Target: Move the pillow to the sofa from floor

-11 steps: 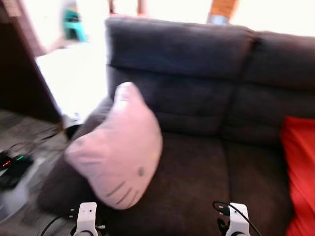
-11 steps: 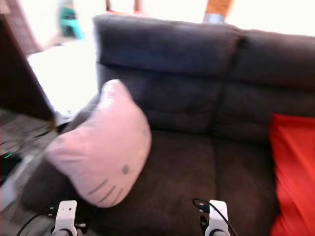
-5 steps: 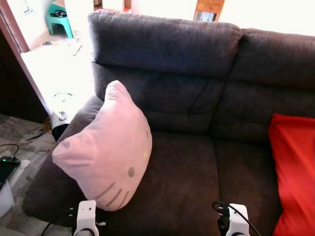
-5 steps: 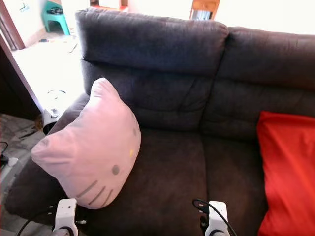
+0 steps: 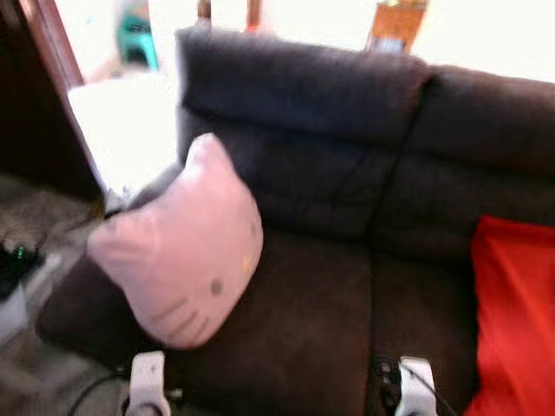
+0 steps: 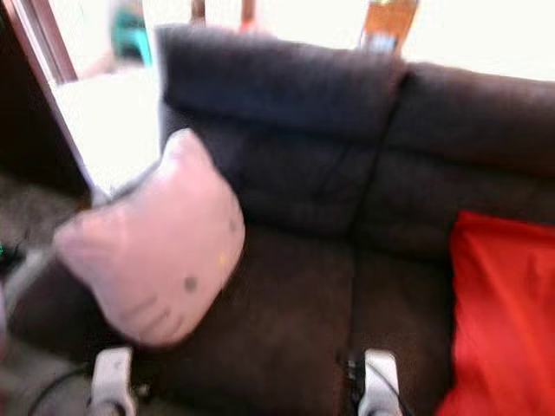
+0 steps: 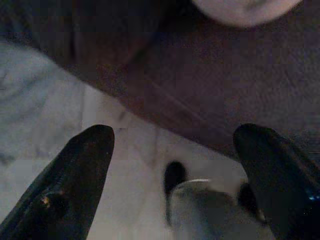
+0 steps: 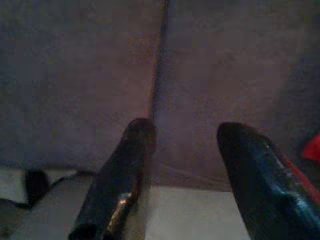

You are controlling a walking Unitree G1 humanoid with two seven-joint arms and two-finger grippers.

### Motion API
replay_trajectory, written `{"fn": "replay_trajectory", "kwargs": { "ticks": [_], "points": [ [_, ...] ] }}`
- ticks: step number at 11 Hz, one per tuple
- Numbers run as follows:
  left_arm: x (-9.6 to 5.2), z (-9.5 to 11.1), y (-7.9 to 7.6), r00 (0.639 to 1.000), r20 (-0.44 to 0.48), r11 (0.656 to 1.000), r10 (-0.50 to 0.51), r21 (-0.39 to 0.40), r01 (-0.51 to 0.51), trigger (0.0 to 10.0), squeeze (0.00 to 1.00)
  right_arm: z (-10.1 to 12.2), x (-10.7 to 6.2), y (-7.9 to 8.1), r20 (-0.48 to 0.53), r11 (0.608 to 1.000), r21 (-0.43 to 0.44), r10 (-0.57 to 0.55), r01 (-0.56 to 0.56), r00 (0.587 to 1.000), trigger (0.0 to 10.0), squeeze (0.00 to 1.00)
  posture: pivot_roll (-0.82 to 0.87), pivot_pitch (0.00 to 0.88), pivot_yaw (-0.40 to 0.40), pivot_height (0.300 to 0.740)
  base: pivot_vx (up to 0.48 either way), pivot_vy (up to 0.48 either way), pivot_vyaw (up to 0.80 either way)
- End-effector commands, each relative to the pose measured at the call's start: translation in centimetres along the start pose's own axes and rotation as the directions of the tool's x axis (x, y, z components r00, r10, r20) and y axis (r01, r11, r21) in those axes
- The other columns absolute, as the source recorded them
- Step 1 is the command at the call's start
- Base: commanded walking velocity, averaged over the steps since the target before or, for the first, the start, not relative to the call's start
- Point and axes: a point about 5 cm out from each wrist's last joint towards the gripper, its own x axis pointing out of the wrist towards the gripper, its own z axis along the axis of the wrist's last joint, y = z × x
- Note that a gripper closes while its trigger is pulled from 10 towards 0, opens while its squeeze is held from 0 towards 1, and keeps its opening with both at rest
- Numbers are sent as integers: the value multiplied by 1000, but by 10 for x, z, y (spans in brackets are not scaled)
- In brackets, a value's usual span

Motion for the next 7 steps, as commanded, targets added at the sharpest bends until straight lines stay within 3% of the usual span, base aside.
{"fn": "replay_trajectory", "kwargs": {
  "ticks": [1, 6, 7],
  "points": [
    [-1, -3, -5, 1000, -7, 1000, -11, -24, 11, 10000, 0, 8, 1, -3, 20, 1000, -2, -10, 10, 1000, 10000, 0, 77, 30, -102, 736, 0, -394, 0],
    [-1, -2, -6, 1000, 4, 1000, -15, -22, 15, 10000, 0, 8, 1, -2, 18, 1000, 9, -5, 5, 1000, 10000, 0, 78, 33, -102, 736, 0, -397, 0],
    [0, -1, -7, 1000, 6, 999, -20, -26, 20, 10000, 0, 9, 1, -2, 20, 1000, 0, -6, 6, 1000, 10000, 0, 78, 34, -102, 736, 0, 0, 0]
  ]
}}
